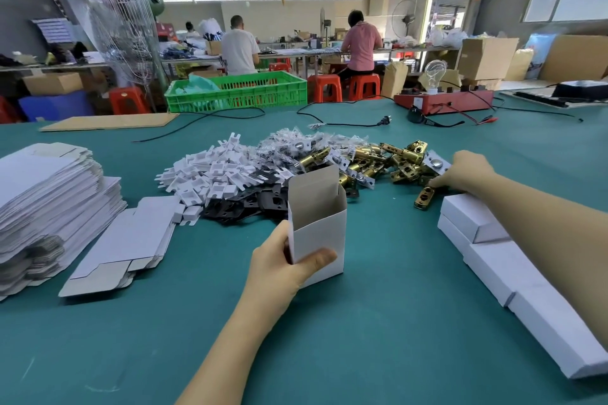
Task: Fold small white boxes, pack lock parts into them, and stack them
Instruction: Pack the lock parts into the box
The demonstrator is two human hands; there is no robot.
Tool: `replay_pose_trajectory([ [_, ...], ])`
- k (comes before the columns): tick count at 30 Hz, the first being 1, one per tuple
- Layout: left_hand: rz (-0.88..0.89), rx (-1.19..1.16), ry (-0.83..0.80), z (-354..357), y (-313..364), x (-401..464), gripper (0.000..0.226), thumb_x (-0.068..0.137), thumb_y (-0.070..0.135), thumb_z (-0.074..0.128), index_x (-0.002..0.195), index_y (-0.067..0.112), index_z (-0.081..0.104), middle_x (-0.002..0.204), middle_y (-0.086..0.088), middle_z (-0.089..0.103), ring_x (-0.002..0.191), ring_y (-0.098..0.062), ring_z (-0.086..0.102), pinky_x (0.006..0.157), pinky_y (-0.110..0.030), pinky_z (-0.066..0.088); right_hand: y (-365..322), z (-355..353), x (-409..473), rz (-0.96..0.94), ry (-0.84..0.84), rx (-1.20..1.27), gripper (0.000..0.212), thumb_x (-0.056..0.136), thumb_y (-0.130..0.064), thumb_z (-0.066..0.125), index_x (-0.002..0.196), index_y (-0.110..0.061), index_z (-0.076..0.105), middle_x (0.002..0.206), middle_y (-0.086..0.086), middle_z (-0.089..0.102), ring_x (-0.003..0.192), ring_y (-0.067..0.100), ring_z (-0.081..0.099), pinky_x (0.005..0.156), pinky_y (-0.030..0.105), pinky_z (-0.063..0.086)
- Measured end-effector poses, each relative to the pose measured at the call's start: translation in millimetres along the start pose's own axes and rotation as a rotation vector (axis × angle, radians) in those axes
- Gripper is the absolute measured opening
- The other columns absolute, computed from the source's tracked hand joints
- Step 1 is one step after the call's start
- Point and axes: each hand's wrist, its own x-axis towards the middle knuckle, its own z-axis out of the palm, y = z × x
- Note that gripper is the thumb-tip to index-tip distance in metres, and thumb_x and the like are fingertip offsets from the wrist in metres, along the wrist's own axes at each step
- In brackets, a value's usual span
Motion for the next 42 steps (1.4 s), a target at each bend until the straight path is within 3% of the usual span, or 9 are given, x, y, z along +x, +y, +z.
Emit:
replay_pose_trajectory([
  [13,0.02,0.008,-0.008,-1,-2,0,0.035,0.07,0.03,0.083,0.095,0.047,0.066,0.095,0.017,0.072,0.09,-0.004,0.066,0.074,-0.016,0.054,24,-21,7,-0.012,0.244,-0.131,0.022,0.079,0.012,0.052,0.062,0.002,0.044,0.06,0.015,0.044,0.055,0.024,0.038,0.048,0.027,0.027],
  [17,0.024,0.005,-0.001,-1,-3,1,0.037,0.067,0.031,0.084,0.097,0.045,0.066,0.096,0.016,0.072,0.09,-0.003,0.066,0.073,-0.014,0.052,30,-38,7,0.024,0.361,0.01,0.011,0.085,0.0,0.059,0.084,0.01,0.064,0.08,0.027,0.059,0.079,0.039,0.052,0.053,0.03,0.033],
  [21,0.029,-0.002,-0.022,-1,0,0,0.044,0.069,0.027,0.083,0.101,0.052,0.064,0.1,0.02,0.071,0.093,0.0,0.065,0.072,-0.012,0.05,12,-61,-11,-0.135,0.55,0.214,0.019,0.089,-0.008,0.058,0.099,0.004,0.07,0.1,0.025,0.066,0.098,0.04,0.057,0.079,0.037,0.042],
  [23,0.017,0.001,-0.039,0,1,0,0.046,0.069,0.026,0.083,0.099,0.056,0.064,0.099,0.022,0.071,0.09,0.003,0.065,0.07,-0.009,0.048,1,-74,-27,-0.197,0.581,0.392,0.019,0.088,-0.012,0.061,0.1,-0.001,0.071,0.096,0.021,0.068,0.097,0.039,0.06,0.087,0.044,0.048],
  [25,0.001,0.016,-0.03,0,1,0,0.042,0.065,0.031,0.082,0.094,0.057,0.064,0.096,0.023,0.071,0.088,0.003,0.065,0.068,-0.009,0.048,-9,-84,-48,-0.251,0.51,0.642,0.014,0.086,-0.009,0.063,0.097,-0.004,0.071,0.084,0.013,0.068,0.089,0.033,0.066,0.085,0.043,0.056],
  [27,-0.009,0.032,-0.023,1,0,0,0.039,0.064,0.034,0.081,0.094,0.054,0.065,0.095,0.022,0.072,0.088,0.002,0.065,0.069,-0.01,0.05,-20,-90,-77,-0.308,0.36,0.894,0.009,0.087,-0.001,0.064,0.093,-0.007,0.068,0.08,0.004,0.066,0.081,0.022,0.069,0.074,0.027,0.06],
  [30,-0.018,0.035,-0.016,0,-2,1,0.036,0.065,0.031,0.083,0.094,0.047,0.068,0.095,0.019,0.073,0.09,-0.001,0.067,0.074,-0.016,0.053,-30,-91,-115,-0.384,0.129,1.085,0.01,0.086,0.003,0.063,0.088,-0.006,0.067,0.085,0.008,0.068,0.075,0.017,0.071,0.064,0.018,0.057],
  [35,-0.009,0.061,0.001,0,-4,1,0.033,0.073,0.017,0.086,0.096,0.036,0.07,0.094,0.016,0.074,0.088,-0.003,0.067,0.07,-0.014,0.05,-38,-85,-146,-0.613,-0.141,1.141,0.016,0.077,-0.005,0.067,0.093,-0.007,0.069,0.085,0.008,0.074,0.083,0.025,0.073,0.071,0.024,0.058],
  [42,0.109,0.19,0.066,3,-3,-2,0.042,0.07,0.015,0.087,0.082,0.05,0.068,0.083,0.024,0.071,0.076,0.004,0.063,0.062,-0.008,0.045,-32,-88,-152,-0.893,-0.381,1.251,0.024,0.069,-0.013,0.07,0.092,-0.014,0.076,0.095,0.009,0.072,0.093,0.028,0.071,0.079,0.03,0.058],
])
